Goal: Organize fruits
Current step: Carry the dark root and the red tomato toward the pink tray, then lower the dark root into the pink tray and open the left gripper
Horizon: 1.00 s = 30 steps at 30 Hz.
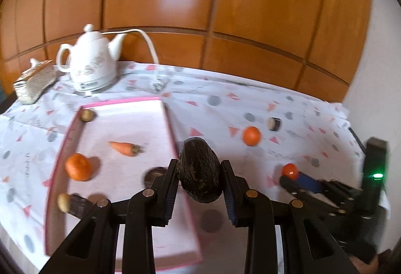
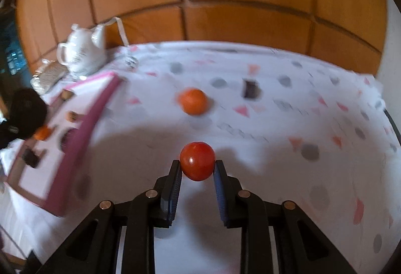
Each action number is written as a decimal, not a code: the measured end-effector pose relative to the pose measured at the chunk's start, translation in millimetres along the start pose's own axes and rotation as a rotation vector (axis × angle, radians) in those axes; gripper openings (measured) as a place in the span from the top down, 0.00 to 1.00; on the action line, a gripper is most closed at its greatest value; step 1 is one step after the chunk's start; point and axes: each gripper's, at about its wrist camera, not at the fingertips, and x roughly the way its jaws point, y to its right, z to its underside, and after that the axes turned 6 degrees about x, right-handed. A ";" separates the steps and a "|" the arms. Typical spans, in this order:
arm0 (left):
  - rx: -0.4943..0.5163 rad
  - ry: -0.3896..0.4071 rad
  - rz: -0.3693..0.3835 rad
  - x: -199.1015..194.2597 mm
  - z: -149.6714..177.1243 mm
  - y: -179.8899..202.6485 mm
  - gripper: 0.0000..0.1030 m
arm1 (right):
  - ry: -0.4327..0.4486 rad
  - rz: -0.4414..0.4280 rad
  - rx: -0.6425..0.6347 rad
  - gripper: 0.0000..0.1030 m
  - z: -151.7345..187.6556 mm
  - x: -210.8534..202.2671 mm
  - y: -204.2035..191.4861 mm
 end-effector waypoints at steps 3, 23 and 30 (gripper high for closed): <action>-0.032 -0.002 -0.033 0.8 0.0 -16.3 0.68 | 0.007 -0.051 -0.039 0.75 -8.1 -6.5 -21.7; -0.182 -0.042 -0.156 3.6 15.8 -96.5 0.68 | -0.095 -0.333 -0.191 0.75 -20.3 -3.3 -132.7; -0.269 -0.046 -0.144 -0.7 18.7 -134.6 0.68 | -0.154 -0.385 -0.207 0.75 -19.0 6.6 -155.8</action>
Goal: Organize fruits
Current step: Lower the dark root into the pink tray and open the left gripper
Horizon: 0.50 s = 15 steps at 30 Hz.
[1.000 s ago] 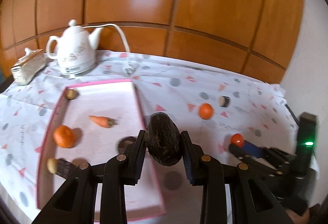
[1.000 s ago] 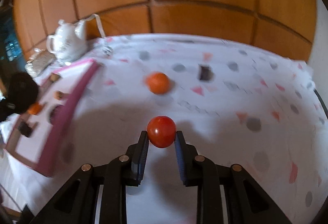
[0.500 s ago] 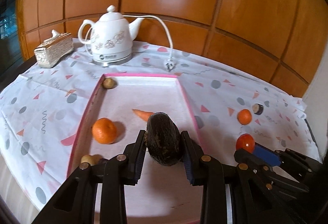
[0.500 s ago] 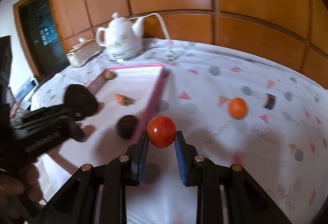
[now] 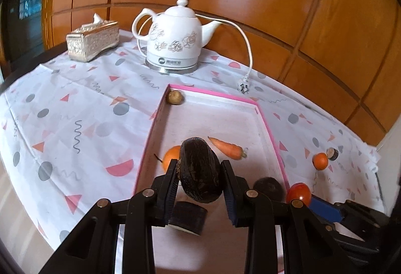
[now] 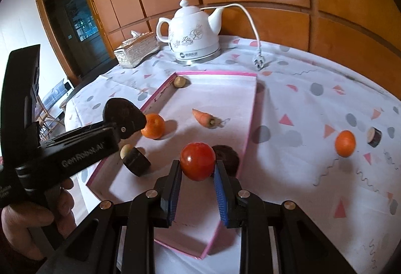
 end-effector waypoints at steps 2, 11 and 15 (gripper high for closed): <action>-0.008 0.003 -0.003 0.1 -2.8 -3.1 0.68 | -0.008 -0.008 0.003 0.75 -3.2 5.9 -2.8; 0.030 0.015 0.016 12.7 -22.4 8.8 0.68 | -0.025 -0.032 0.008 0.75 -5.6 16.4 -10.9; 0.044 0.002 0.016 22.5 -26.1 12.3 0.67 | -0.034 -0.017 -0.006 0.74 -6.6 23.9 -13.7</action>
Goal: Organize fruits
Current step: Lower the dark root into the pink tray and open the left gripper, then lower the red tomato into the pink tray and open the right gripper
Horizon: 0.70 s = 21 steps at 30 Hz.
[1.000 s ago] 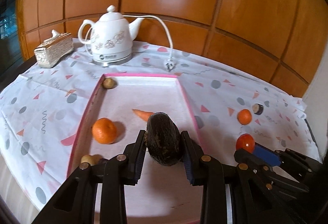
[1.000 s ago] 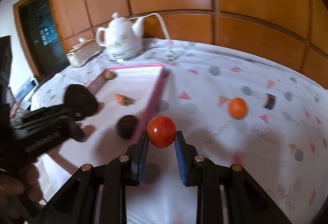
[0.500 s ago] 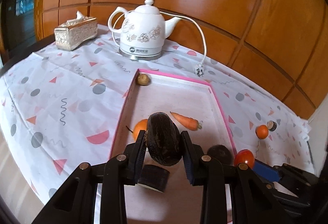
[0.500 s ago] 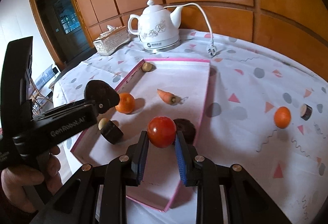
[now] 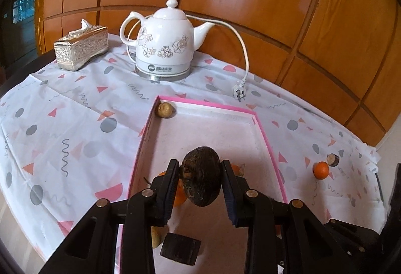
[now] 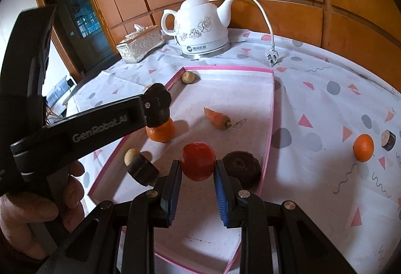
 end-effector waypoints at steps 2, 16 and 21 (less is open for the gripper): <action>0.003 0.010 0.010 -0.2 -0.1 1.0 0.61 | -0.001 0.002 -0.004 0.73 -1.8 3.5 -0.7; -0.007 0.030 -0.079 -20.1 18.6 -3.4 0.56 | 0.012 0.027 0.037 0.72 5.3 3.8 6.8; 0.008 0.028 -0.083 -24.9 24.2 2.6 0.54 | 0.016 0.030 0.054 0.72 9.9 -3.6 9.2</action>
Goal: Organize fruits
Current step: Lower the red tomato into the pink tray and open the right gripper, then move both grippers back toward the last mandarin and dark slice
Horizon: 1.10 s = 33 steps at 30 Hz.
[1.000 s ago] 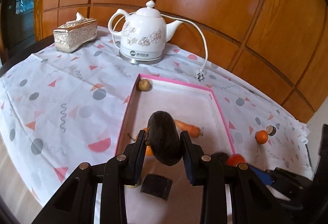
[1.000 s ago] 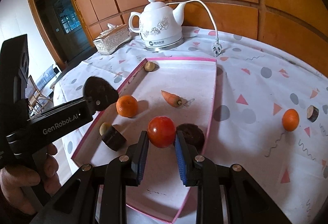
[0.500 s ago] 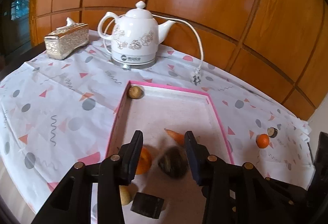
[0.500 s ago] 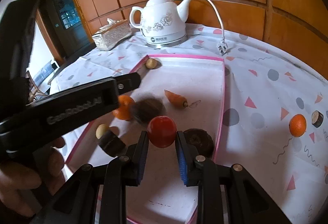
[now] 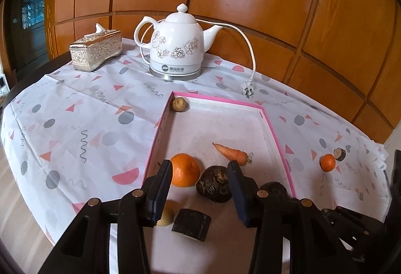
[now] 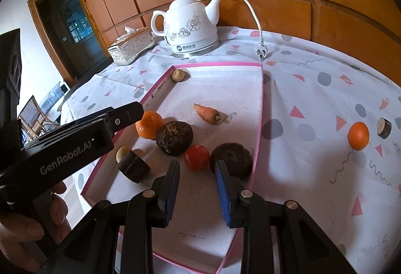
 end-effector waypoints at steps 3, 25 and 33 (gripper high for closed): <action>0.011 0.002 0.003 -3.1 1.6 4.2 0.52 | 0.008 0.003 0.005 0.71 0.8 -4.5 1.4; 0.128 0.004 0.079 -14.3 3.9 52.8 0.52 | 0.103 0.086 0.118 0.70 2.1 -45.4 44.8; 0.198 0.004 0.139 -15.0 2.2 83.1 0.52 | 0.120 0.154 0.212 0.70 10.0 -58.3 89.3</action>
